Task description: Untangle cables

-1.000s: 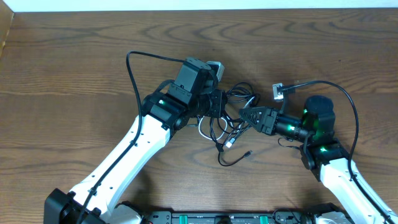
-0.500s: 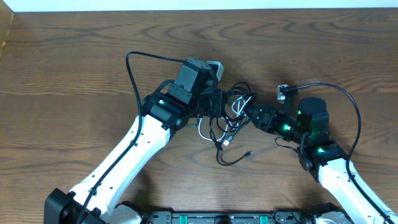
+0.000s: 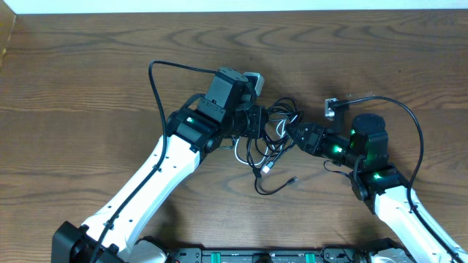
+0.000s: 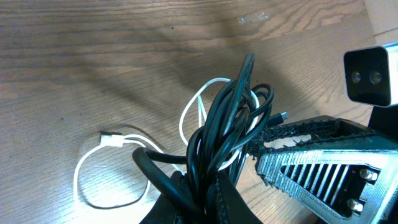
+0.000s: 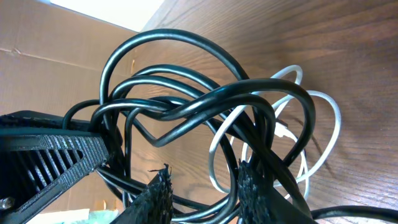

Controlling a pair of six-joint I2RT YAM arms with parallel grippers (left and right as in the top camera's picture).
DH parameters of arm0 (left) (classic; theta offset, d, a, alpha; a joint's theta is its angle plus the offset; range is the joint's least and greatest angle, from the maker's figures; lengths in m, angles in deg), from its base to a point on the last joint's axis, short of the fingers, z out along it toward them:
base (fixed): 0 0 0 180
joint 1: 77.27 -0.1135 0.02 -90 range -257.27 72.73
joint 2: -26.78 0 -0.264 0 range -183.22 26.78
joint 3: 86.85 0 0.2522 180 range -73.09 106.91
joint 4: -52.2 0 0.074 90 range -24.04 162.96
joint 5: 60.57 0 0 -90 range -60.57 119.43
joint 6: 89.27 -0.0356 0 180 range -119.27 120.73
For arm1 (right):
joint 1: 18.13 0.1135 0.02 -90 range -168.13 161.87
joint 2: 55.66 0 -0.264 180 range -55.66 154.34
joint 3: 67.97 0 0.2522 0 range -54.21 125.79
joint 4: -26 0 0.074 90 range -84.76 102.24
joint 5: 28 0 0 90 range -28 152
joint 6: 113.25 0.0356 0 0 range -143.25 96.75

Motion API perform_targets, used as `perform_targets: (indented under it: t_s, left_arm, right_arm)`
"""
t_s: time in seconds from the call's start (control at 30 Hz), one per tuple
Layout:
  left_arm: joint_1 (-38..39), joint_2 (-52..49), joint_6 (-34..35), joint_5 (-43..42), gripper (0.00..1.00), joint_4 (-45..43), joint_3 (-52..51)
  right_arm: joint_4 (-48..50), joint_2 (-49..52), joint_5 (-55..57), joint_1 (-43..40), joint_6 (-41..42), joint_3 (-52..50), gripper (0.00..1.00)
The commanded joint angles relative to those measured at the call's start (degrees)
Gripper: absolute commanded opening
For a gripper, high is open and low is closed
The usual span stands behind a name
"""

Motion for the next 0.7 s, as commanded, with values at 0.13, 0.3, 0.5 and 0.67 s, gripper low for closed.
perform_targets:
  t_s: [0.13, 0.3, 0.5, 0.67]
  left_arm:
    - [0.24, 0.44, 0.50, 0.35, 0.07, -0.35, -0.13]
    - [0.24, 0.44, 0.33, 2.51, 0.07, -0.33, -0.13]
    - [0.24, 0.42, 0.31, 4.66, 0.08, -0.33, -0.13]
    - [0.24, 0.42, 0.35, 6.95, 0.07, -0.33, -0.13]
  right_arm:
    - [3.41, -0.33, -4.90, 0.22, 4.39, 0.28, 0.32]
    - [3.69, -0.33, -5.57, 0.20, 5.51, 0.28, 0.31]
    - [3.76, -0.33, -7.78, 0.22, 6.82, 0.28, 0.29]
    - [3.72, -0.31, -8.66, 0.22, 7.17, 0.28, 0.29]
